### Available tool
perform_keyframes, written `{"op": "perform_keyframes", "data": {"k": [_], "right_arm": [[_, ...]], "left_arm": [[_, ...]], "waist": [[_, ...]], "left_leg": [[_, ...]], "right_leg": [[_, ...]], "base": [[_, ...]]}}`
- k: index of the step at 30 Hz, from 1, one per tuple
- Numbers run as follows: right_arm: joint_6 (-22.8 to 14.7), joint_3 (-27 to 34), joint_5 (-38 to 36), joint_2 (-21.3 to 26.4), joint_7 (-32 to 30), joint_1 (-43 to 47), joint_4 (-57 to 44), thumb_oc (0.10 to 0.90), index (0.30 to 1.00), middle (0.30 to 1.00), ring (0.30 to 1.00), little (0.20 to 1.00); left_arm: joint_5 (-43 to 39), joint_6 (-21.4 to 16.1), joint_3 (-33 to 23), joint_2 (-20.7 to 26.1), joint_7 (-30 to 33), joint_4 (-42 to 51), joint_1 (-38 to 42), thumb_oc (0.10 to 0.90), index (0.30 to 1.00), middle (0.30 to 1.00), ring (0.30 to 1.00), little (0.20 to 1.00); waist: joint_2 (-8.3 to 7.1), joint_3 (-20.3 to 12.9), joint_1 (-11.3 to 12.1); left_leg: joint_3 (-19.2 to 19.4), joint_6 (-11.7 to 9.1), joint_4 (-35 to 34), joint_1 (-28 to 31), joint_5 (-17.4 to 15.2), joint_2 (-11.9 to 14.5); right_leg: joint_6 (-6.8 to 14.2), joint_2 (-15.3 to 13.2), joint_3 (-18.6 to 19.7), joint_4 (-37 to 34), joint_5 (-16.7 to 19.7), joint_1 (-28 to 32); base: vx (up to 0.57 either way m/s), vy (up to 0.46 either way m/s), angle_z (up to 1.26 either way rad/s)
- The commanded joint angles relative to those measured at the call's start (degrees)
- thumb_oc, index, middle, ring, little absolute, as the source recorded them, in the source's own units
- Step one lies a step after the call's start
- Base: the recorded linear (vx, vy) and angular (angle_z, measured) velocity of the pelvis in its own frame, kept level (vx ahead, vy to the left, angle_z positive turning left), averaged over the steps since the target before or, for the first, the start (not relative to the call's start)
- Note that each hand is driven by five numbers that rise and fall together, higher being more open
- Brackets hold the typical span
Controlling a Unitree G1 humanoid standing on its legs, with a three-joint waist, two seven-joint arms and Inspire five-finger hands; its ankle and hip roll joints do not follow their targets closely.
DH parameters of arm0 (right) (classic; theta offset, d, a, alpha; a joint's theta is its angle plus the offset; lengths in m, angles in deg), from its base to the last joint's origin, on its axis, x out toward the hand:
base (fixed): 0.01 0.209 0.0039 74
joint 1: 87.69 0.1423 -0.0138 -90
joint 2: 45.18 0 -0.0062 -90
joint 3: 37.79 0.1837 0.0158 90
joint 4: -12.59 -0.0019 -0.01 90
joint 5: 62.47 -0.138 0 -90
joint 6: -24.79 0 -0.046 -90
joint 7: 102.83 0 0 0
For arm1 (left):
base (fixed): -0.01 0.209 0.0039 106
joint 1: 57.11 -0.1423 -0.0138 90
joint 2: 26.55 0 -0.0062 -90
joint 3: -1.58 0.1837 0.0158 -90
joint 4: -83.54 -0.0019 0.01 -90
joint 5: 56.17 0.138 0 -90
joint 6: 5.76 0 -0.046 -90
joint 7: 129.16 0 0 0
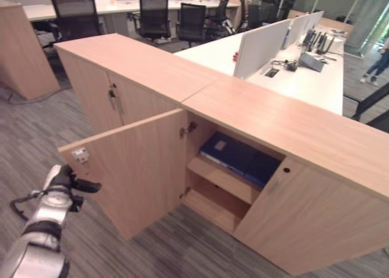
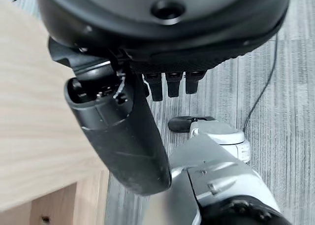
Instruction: Put the empty folder in the office cabinet
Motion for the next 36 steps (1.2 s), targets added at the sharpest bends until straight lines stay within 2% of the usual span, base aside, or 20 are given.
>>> {"op": "perform_keyframes", "data": {"k": [1, 2, 6, 7, 10, 14, 16, 18, 19, 22, 23, 28, 32, 36], "right_arm": [[-0.96, -1.69, -0.57, 1.72, 0.04, 5.62, 0.60, 0.800, 0.900, 0.900, 0.900, 0.900], [-1.04, -1.70, -0.33, 1.26, -0.29, 5.99, 0.31, 0.800, 0.900, 0.900, 0.900, 0.900], [-1.30, -1.77, 0.06, 0.08, -1.32, 7.02, -1.01, 0.800, 0.900, 0.900, 0.900, 0.900], [-1.38, -2.37, 0.11, -0.33, -1.86, 7.51, -1.09, 0.800, 0.900, 0.900, 0.900, 0.900], [-1.29, -2.88, 0.72, -0.49, -2.10, 8.12, -0.87, 0.800, 0.900, 0.900, 0.900, 0.900], [-1.16, -3.64, 0.69, -0.91, -2.18, 9.18, 0.07, 0.800, 0.900, 0.900, 0.900, 0.900], [-1.11, -4.35, 0.36, -1.11, -2.10, 9.34, 0.63, 0.800, 0.900, 0.900, 0.900, 0.900], [-1.23, -5.21, 0.59, -1.51, -2.15, 9.42, 1.74, 0.800, 0.900, 0.900, 0.900, 0.900], [-1.26, -6.71, 1.41, -1.31, -2.42, 9.79, 2.42, 0.800, 0.900, 0.900, 0.900, 0.900], [-1.35, -7.93, 1.62, -1.20, -2.48, 10.22, 2.45, 0.800, 0.900, 0.900, 0.900, 0.900], [-1.42, -8.44, 1.52, -1.09, -2.43, 10.43, 1.51, 0.800, 0.900, 0.900, 0.900, 0.900], [-2.29, -10.91, -0.97, -0.32, -2.55, 10.75, -8.71, 0.800, 0.900, 0.900, 0.900, 0.900], [-2.41, -11.02, -1.97, -0.06, -2.26, 9.69, -9.61, 0.800, 0.900, 0.900, 0.900, 0.900], [-2.13, -8.98, -2.10, -0.26, -2.19, 8.45, -2.71, 0.800, 0.900, 0.900, 0.900, 0.900]], "left_arm": [[8.32, -8.27, 3.25, -12.66, -5.14, 13.53, 4.45, 0.800, 0.900, 0.900, 0.900, 0.900], [7.69, -8.65, 3.46, -15.33, -5.88, 16.81, 1.44, 0.800, 0.900, 0.900, 0.900, 0.900], [9.11, -9.45, 4.06, -20.35, -7.34, 26.61, -8.55, 0.800, 0.900, 0.900, 0.900, 0.900], [6.82, -9.52, 4.30, -22.58, -7.99, 29.11, -11.55, 0.800, 0.900, 0.900, 0.900, 0.900], [2.07, -9.50, 4.55, -23.20, -10.25, 33.66, -15.18, 0.800, 0.900, 0.900, 0.900, 0.900], [-7.65, -8.56, 6.11, -21.11, -15.23, 43.46, -19.89, 0.800, 0.900, 0.900, 0.900, 0.900], [-1.39, -9.36, 8.27, -17.11, -16.24, 49.27, -17.94, 0.800, 0.900, 0.900, 0.900, 0.900], [2.81, -10.34, 10.81, -15.28, -16.05, 52.64, -14.95, 0.800, 0.900, 0.900, 0.900, 0.900], [3.58, -11.44, 13.78, -14.84, -16.70, 55.73, -11.58, 0.800, 0.900, 0.900, 0.900, 0.900], [1.45, -11.90, 16.92, -15.89, -17.21, 57.00, -8.18, 0.800, 0.900, 0.900, 0.900, 0.900], [-0.16, -11.97, 18.77, -16.66, -17.66, 57.40, -6.33, 0.800, 0.900, 0.900, 0.900, 0.900], [-3.61, -11.31, 23.28, -19.75, -17.20, 55.14, -2.33, 0.800, 0.900, 0.900, 0.900, 0.900], [-5.14, -10.42, 23.95, -20.68, -17.13, 52.25, -2.02, 0.800, 0.900, 0.900, 0.900, 0.900], [-4.23, -9.63, 21.73, -20.65, -16.70, 50.12, -3.27, 0.800, 0.900, 0.900, 0.900, 0.900]], "waist": [[6.02, 0.27, -2.39], [5.84, 0.51, -1.97], [5.56, 0.99, -0.75], [5.45, 1.31, -0.19], [5.53, 1.66, 0.45], [5.86, 2.16, 1.28], [6.05, 2.20, 1.42], [6.05, 2.32, 1.47], [6.18, 2.21, 0.99], [6.21, 2.17, 0.36], [6.29, 2.45, -0.04], [7.32, 4.83, -2.17], [7.36, 5.57, -3.23], [7.09, 4.78, -4.04]], "left_leg": [[2.38, 0.56, -0.03, 2.51, -8.37, -0.02], [2.09, 0.66, -0.03, 2.44, -8.35, -0.08], [1.16, 0.97, -0.03, 2.30, -8.43, -0.30], [0.69, 1.11, -0.03, 2.00, -8.21, -0.33], [0.18, 1.21, -0.03, 1.60, -8.02, -0.37], [-0.94, 1.29, -0.03, 0.88, -7.70, -0.51], [-1.44, 1.27, -0.03, 0.59, -7.61, -0.52], [-1.82, 1.23, -0.03, 0.52, -7.58, -0.62], [-1.95, 1.18, -0.03, 0.43, -7.61, -0.67], [-1.88, 1.14, -0.03, 0.45, -7.62, -0.71], [-1.31, 1.55, -0.03, -0.11, -6.55, -1.00], [1.28, 1.92, -0.03, 0.67, -6.46, 0.67], [4.28, 1.11, -0.03, 1.27, -6.13, 2.79], [6.28, -0.88, -0.03, 1.54, -5.20, 5.78]], "right_leg": [[3.90, -0.49, -2.81, 1.08, -1.63, 1.89], [3.79, -0.54, -2.94, 1.18, -1.72, 1.98], [3.52, -0.73, -3.45, 1.51, -1.94, 2.20], [3.37, -0.70, -3.69, 1.61, -1.93, 2.06], [3.25, -0.62, -4.02, 1.62, -1.95, 1.98], [3.26, -0.55, -4.46, 1.75, -1.70, 1.80], [3.32, -0.55, -4.58, 1.89, -1.78, 1.69], [3.35, -0.54, -4.78, 1.89, -1.89, 1.78], [3.38, -0.55, -4.91, 1.98, -1.82, 1.76], [3.43, -0.62, -4.88, 2.12, -1.69, 1.61], [2.85, -1.02, -5.52, 2.52, -0.90, 0.86], [1.77, -1.13, -1.73, 8.81, -2.12, -3.66], [0.99, 1.18, -0.12, 8.31, -4.02, -4.23], [-0.39, 5.13, 0.62, 3.88, -5.23, -2.99]], "base": [[-0.01, -0.010, 0.14], [-0.01, -0.008, 0.21], [0.00, -0.004, 0.17], [-0.01, -0.010, 0.12], [-0.02, -0.010, 0.07], [-0.01, -0.004, 0.08], [-0.02, 0.008, 0.06], [0.00, 0.000, 0.00], [-0.02, 0.006, 0.05], [-0.03, 0.012, 0.07], [-0.08, 0.030, 0.04], [-0.06, -0.014, -0.25], [-0.01, -0.138, -0.75], [0.04, -0.244, -0.34]]}}
